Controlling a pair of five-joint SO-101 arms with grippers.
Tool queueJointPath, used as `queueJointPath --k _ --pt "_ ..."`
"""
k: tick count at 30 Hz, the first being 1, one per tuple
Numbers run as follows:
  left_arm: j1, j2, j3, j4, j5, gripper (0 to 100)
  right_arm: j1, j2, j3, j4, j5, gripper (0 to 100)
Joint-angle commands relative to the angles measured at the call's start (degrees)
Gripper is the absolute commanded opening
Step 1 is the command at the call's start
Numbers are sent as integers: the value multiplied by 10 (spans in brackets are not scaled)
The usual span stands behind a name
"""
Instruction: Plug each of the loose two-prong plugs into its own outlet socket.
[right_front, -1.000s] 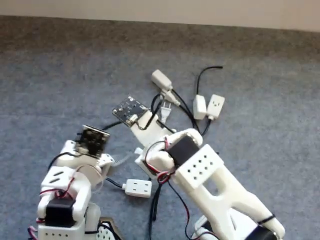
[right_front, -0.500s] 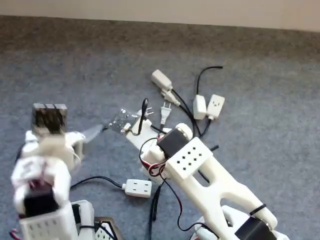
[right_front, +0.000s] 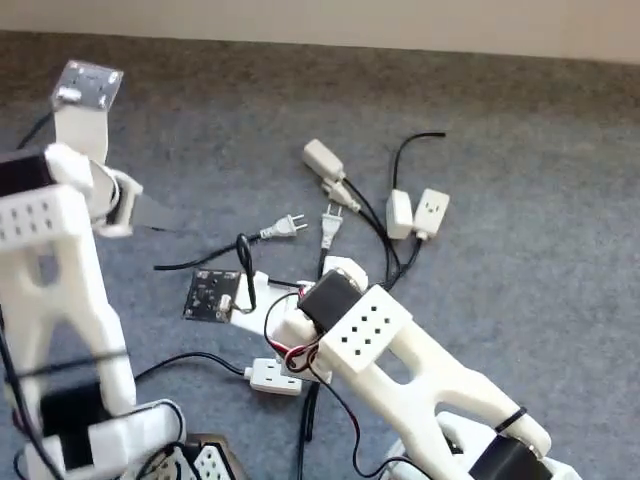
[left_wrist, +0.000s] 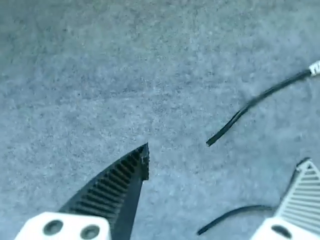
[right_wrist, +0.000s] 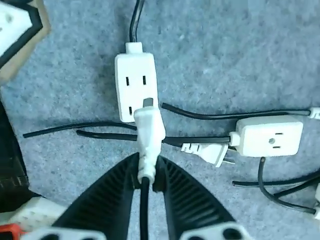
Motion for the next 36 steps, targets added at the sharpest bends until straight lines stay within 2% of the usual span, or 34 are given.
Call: queueJointPath --k 1,7,10,12,17,27,32,36 --pt "-36 76 -124 47 -47 425 -3 1 -21 -27 45 5" --pt "-139 204 -236 47 -113 425 7 2 2 -56 130 5" --pt "-170 255 -261 47 -123 424 29 17 2 -49 134 5" --pt "-182 280 -285 47 -123 401 36 37 0 -42 95 5" --pt "-183 326 -316 47 -123 296 36 92 -6 -44 -122 5" --pt "-181 367 -315 19 -119 309 37 159 -142 75 -641 6" --pt "-169 367 -315 19 -113 309 33 164 -247 145 -784 6" --pt "-161 366 -317 18 -96 309 34 166 -254 160 -887 6"
